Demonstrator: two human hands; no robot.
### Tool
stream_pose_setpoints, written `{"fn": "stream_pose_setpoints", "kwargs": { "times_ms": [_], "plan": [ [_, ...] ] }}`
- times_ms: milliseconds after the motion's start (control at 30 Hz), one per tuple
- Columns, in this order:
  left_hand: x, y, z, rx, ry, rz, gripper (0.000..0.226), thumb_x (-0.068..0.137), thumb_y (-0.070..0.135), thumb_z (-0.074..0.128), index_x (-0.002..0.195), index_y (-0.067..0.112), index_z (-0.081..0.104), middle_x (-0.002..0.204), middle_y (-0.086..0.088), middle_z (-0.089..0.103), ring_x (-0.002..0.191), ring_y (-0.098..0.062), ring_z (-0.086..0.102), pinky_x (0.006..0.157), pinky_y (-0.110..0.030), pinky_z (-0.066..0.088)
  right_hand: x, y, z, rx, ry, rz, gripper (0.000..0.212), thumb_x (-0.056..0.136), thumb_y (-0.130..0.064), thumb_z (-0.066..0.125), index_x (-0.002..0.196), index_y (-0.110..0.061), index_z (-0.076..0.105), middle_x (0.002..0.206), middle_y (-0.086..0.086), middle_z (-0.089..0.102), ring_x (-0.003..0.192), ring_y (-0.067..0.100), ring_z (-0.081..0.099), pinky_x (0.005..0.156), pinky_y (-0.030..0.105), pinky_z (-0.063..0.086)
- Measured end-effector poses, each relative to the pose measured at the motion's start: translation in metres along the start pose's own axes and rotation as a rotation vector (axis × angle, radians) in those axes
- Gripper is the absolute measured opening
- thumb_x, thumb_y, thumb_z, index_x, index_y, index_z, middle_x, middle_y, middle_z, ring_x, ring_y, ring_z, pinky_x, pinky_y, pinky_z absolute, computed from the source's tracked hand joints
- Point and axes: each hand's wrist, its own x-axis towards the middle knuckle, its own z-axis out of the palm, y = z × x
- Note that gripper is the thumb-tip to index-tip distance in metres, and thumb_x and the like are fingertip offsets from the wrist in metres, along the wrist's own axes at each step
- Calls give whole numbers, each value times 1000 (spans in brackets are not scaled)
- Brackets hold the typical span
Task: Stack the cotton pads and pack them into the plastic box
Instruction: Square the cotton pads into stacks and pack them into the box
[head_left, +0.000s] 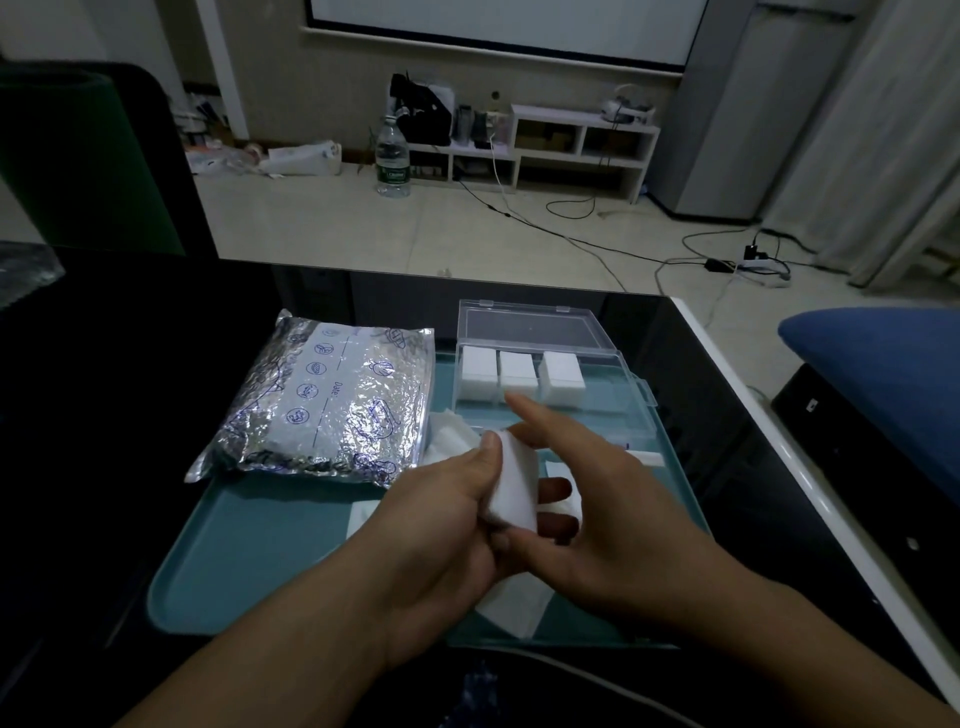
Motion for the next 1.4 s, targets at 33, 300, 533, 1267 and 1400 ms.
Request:
{"fn": "stream_pose_setpoints", "kwargs": {
  "times_ms": [33,300,533,1267,1400],
  "plan": [
    [-1,0,1,26,-1,16,39,99,36,42,121,11,63,116,-31,65,94,-44,62,75,-47,59,0,0,0,15,8,-3,90,76,-34,78,138,-50,15,131,-13,49,108,-26,38,81,-6,33],
    [-10,4,12,103,-1,52,41,91,42,53,116,11,67,102,-25,66,68,-30,60,50,-30,52,0,0,1,103,-10,14,93,75,-26,81,140,-49,18,132,-17,45,117,-23,36,82,-4,36],
    [-10,20,4,216,313,220,23,101,17,46,110,24,65,74,-4,72,53,-15,59,49,-29,49,3,13,-13,10,78,109,59,86,-43,61,141,-41,39,118,-26,55,112,-12,48,97,16,42],
    [-13,23,7,151,439,312,24,98,24,50,107,4,61,76,-14,63,51,-18,47,47,-26,34,15,34,4,-182,191,109,25,99,-27,46,77,-20,53,75,-10,49,73,3,45,65,21,35],
    [-10,21,8,182,457,351,29,99,27,49,110,3,63,75,-14,65,54,-20,51,49,-27,37,12,19,0,-1,226,35,19,94,-24,46,102,-25,63,86,-22,57,81,-3,54,69,12,42]
  ]
}}
